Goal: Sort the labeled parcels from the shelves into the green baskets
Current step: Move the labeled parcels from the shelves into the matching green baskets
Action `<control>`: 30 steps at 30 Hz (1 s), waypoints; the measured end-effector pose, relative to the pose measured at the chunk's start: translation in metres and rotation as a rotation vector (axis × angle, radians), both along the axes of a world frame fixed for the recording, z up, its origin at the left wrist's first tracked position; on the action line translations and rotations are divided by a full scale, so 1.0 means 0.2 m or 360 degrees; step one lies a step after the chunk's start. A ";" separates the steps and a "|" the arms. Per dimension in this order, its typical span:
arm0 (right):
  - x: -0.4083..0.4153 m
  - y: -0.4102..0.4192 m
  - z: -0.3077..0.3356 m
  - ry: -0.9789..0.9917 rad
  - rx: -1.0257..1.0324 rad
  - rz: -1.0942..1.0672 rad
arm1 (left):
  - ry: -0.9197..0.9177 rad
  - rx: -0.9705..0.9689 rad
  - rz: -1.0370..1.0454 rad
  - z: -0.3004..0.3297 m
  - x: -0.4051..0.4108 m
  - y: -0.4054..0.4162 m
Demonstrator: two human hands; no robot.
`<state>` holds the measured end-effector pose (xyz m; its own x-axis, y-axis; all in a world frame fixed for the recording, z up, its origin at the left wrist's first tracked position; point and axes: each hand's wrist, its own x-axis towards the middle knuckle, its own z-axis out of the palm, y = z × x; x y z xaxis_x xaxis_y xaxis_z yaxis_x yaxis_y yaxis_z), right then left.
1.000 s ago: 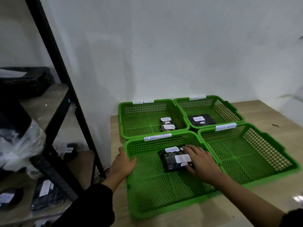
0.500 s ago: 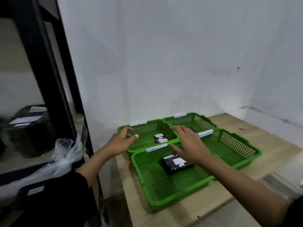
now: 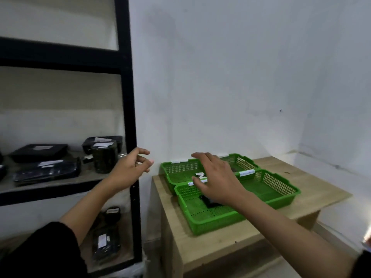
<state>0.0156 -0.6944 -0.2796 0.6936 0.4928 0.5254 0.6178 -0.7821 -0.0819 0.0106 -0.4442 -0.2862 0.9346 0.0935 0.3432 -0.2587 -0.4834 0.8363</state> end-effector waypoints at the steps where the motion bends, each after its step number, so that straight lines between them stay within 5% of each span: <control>1: -0.05 0.04 0.02 -0.0012 -0.0004 0.0020 | -0.0011 0.0012 0.0005 0.02 -0.07 0.04; 7: -0.30 0.45 0.16 -0.0086 0.0070 0.0157 | -0.0122 0.0005 0.0097 0.14 -0.41 0.44; 20: -0.78 2.05 0.45 -0.0174 0.0423 0.0628 | -0.0174 0.0312 0.0636 0.48 -1.31 1.88; 30: -0.74 2.76 0.58 -0.0200 0.0301 0.0763 | -0.0254 0.0294 0.0842 0.65 -1.42 2.55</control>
